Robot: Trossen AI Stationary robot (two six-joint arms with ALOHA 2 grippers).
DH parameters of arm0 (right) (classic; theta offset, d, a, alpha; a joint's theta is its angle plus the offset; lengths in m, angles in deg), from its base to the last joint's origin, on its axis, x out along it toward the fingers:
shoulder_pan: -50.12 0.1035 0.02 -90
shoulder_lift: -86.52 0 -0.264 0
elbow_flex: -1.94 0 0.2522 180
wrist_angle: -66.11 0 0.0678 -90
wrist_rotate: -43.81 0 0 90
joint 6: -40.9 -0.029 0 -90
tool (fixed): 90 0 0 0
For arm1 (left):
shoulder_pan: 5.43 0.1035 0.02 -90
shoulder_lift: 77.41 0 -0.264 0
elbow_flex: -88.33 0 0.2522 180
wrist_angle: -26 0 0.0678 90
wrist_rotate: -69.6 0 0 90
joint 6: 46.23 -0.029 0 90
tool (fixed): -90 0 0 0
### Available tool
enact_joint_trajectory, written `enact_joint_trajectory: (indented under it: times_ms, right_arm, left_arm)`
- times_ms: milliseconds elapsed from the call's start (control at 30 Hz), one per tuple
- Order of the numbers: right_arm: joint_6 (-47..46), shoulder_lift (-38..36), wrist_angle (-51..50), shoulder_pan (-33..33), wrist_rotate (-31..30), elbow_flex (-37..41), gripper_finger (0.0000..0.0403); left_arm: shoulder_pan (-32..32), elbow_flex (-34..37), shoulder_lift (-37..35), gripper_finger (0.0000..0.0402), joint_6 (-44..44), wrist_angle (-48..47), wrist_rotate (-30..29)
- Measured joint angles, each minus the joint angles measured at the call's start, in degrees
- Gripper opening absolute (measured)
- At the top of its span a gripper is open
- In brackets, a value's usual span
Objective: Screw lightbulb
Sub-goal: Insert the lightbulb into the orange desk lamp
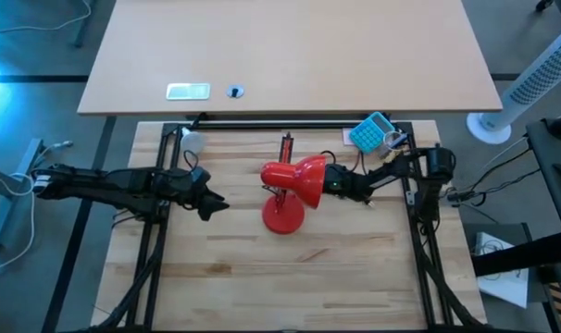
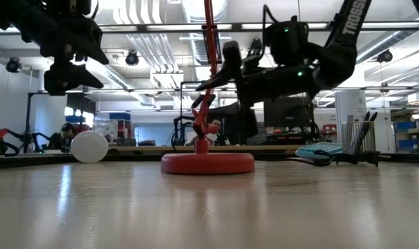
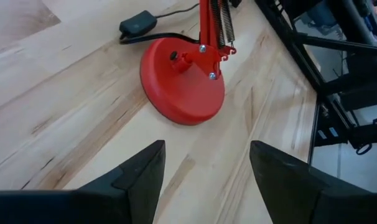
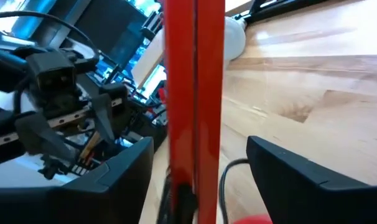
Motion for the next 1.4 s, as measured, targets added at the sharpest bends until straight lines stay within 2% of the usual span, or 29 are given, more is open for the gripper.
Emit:
enact_joint_trajectory:
  times_ms: [433,633,833,1100,1400]
  right_arm:
    - [1.4,-0.8,0.0,-0.1,0.1,-0.4,0.0184]
    - [0.7,-0.8,-1.9,-0.1,0.6,-0.3,0.0130]
    - [0.9,-0.8,-0.8,-0.1,1.9,-0.3,0.0082]
    - [0.4,-0.8,-1.1,-0.1,2.0,-0.3,0.0090]
    - [2.0,-2.1,-3.6,0.0,3.5,-1.5,0.0076]
  left_arm:
    - [0.0,0.0,0.0,0.0226,0.6,-0.8,0.0]
    - [0.0,0.0,0.5,0.0225,-1.1,-0.7,-0.2]
    - [0.0,-0.2,0.3,0.0223,1.9,-0.8,-0.1]
    - [0.1,-3.9,0.1,0.0223,1.4,-0.8,-1.5]
    - [0.1,-13.5,0.4,0.0223,-5.3,-5.3,-11.9]
